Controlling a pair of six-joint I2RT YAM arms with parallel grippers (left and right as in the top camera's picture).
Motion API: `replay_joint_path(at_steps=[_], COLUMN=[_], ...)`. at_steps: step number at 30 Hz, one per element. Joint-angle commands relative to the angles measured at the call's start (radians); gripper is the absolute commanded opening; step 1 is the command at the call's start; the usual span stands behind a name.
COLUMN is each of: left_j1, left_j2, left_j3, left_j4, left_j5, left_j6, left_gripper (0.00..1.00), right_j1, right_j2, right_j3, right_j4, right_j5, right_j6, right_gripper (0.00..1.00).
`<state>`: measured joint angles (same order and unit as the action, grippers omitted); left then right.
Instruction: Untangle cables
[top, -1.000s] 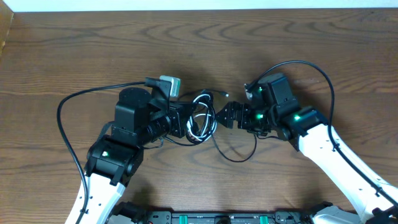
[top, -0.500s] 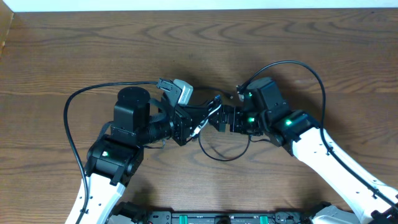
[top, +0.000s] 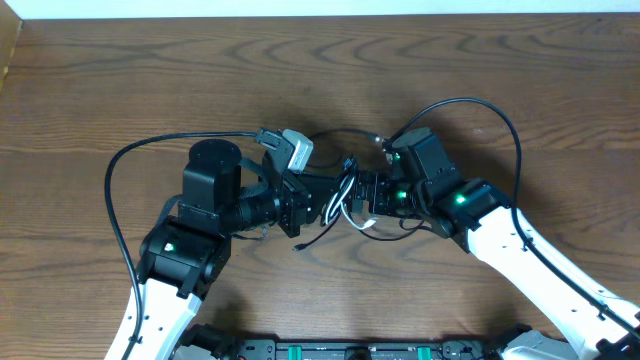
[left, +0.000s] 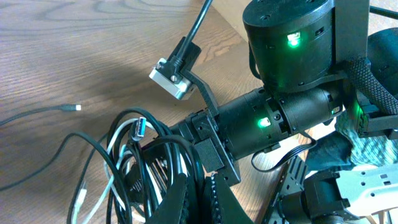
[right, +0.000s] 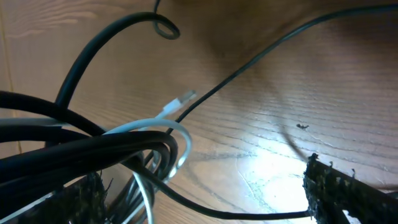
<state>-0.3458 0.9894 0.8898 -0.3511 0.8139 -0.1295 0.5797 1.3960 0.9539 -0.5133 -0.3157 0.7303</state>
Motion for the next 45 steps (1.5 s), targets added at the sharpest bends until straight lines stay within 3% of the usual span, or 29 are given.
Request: replay_joint_path(at_steps=[1, 4, 8, 16, 20, 27, 35, 45], left_j1=[0.002, 0.002, 0.002, 0.002, 0.002, 0.002, 0.002, 0.002], left_j2=[-0.003, -0.003, -0.004, -0.004, -0.003, -0.003, 0.032, 0.214], left_j3=[0.009, 0.009, 0.009, 0.009, 0.009, 0.009, 0.008, 0.008], left_j4=[0.009, 0.017, 0.036, 0.043, 0.043, 0.026, -0.123, -0.191], left_j5=[0.032, 0.032, 0.043, 0.042, 0.037, -0.023, -0.248, -0.291], left_j6=[0.018, 0.017, 0.016, 0.017, 0.018, 0.018, 0.017, 0.017], left_gripper=[0.08, 0.08, 0.08, 0.08, 0.08, 0.08, 0.08, 0.08], right_j1=[0.004, 0.004, 0.004, 0.004, 0.004, 0.004, 0.004, 0.004], right_j2=[0.003, 0.003, 0.004, 0.018, 0.024, 0.025, 0.025, 0.025], right_j3=[-0.002, -0.002, -0.002, -0.002, -0.002, -0.002, -0.002, -0.002], right_j4=[-0.005, -0.004, -0.019, -0.122, -0.128, -0.13, -0.153, -0.162], right_j5=[0.036, 0.056, 0.113, 0.266, 0.272, 0.272, 0.272, 0.272], right_j6=[0.009, 0.01, 0.04, 0.156, 0.156, 0.156, 0.156, 0.156], right_gripper=[0.98, 0.92, 0.74, 0.47, 0.41, 0.36, 0.37, 0.53])
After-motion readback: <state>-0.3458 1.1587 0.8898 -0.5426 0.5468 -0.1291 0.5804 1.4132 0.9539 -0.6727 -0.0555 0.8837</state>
